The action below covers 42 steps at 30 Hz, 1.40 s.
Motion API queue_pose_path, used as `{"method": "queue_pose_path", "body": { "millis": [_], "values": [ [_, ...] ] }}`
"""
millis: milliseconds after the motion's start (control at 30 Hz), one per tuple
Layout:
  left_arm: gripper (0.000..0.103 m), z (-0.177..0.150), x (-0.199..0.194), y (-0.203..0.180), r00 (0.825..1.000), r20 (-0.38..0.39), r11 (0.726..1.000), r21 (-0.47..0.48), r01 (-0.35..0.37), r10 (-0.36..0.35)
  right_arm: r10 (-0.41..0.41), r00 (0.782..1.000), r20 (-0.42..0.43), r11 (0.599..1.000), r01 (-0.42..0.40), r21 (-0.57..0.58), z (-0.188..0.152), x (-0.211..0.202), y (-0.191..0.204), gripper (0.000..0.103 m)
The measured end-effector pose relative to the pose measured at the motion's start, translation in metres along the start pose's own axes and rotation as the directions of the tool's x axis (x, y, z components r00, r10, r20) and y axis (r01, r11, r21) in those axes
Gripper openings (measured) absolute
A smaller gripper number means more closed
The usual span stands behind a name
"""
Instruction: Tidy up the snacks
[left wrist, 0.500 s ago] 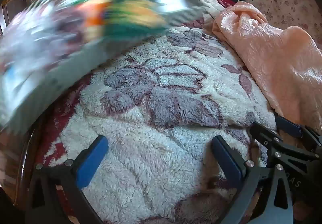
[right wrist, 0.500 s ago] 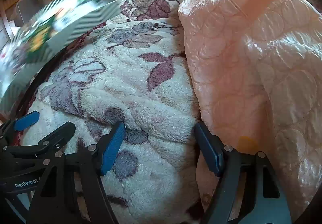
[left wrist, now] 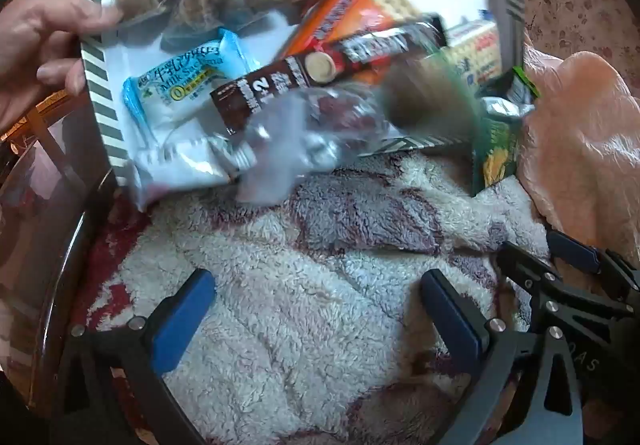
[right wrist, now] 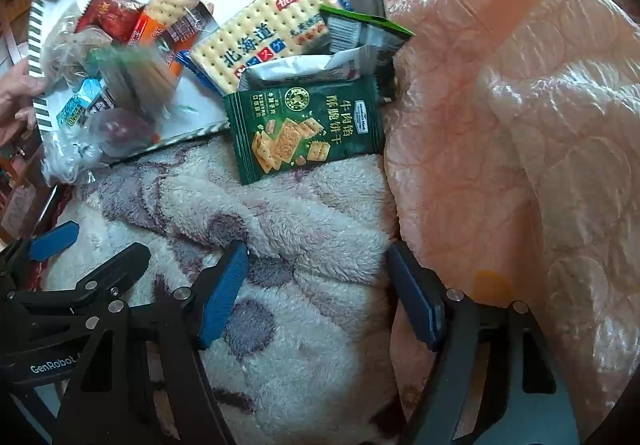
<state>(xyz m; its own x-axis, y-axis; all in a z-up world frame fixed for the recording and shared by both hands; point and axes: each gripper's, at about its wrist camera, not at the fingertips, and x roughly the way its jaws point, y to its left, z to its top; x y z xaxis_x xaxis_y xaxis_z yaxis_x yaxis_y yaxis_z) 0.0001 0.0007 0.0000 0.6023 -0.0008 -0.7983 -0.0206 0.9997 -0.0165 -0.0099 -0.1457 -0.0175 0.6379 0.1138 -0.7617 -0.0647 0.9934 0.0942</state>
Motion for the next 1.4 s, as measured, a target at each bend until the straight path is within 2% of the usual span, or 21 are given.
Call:
{"method": "queue_pose_path", "body": {
  "millis": [1400],
  "values": [
    [0.103, -0.001, 0.0005, -0.0001, 1.0, -0.001, 1.0, -0.001, 0.002, -0.002, -0.002, 1.0, -0.001, 1.0, 0.002, -0.002, 0.0013, 0.0024, 0.0031, 0.073]
  ]
}}
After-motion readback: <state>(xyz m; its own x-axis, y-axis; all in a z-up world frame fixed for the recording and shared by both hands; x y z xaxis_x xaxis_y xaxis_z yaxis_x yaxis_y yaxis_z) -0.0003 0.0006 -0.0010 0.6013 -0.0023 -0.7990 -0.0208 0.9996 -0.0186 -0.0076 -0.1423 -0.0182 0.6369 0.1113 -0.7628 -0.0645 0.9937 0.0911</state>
